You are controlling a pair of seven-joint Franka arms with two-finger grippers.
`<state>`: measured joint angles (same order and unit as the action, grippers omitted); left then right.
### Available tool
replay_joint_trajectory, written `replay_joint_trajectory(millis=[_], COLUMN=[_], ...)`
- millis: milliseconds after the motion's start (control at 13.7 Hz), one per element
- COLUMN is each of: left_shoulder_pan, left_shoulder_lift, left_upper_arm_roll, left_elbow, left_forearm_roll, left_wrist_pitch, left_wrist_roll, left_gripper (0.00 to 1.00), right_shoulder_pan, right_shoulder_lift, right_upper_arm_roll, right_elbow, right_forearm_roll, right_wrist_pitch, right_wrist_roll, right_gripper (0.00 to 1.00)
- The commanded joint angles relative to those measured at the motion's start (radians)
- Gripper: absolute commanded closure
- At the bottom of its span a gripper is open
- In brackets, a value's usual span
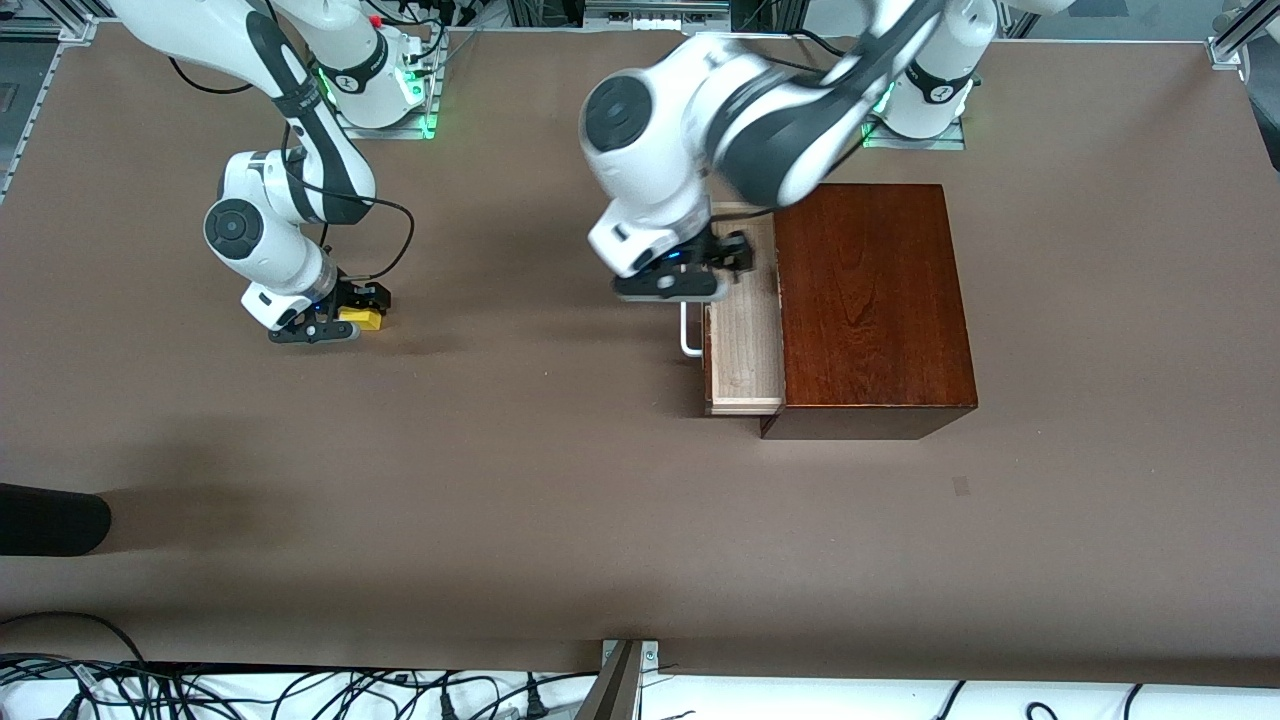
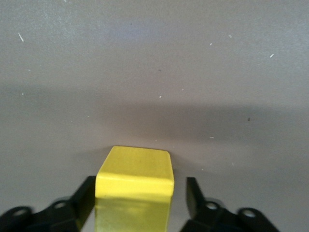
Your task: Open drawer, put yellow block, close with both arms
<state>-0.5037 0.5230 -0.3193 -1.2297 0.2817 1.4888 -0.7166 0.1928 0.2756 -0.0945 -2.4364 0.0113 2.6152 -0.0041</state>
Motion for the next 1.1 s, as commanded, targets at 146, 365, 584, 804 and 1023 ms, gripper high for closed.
replay_joint_trajectory(millis=[146,365,584,804,1023], left_shoulder_pan=[0.29,0.453,0.601,0.674,0.532], left_shoulder_lift=[-0.17,-0.214,-0.244,-0.251,-0.419], left_upper_arm_roll=[-0.014,-0.014,-0.014,0.0,0.226], left_elbow=[-0.021,-0.019,-0.019,-0.017,-0.196], left_forearm_roll=[-0.099,-0.122,-0.157,-0.151,-0.219], left_wrist_pitch=[-0.041,-0.042,-0.08,-0.133,-0.044], left_wrist_roll=[0.265,0.417,0.609,0.663,0.655], left_gripper=[0.0,0.0,0.0,0.0,0.0], right_shoulder_pan=[-0.001,0.0,0.001,0.037,0.178], right_shoulder_lift=[-0.015,-0.053,-0.075,-0.043,-0.02], right_upper_arm_roll=[0.01,0.053,0.122,0.168,0.17], right_elbow=[0.016,0.075,0.184,0.46,0.637], right_forearm_roll=[0.015,0.01,0.01,0.006,-0.002], right_wrist_pitch=[-0.009,-0.041,-0.128,-0.476,-0.624], right_wrist_roll=[-0.005,-0.014,-0.004,-0.004,-0.007], right_gripper=[1.0,1.0,1.0,1.0,1.0])
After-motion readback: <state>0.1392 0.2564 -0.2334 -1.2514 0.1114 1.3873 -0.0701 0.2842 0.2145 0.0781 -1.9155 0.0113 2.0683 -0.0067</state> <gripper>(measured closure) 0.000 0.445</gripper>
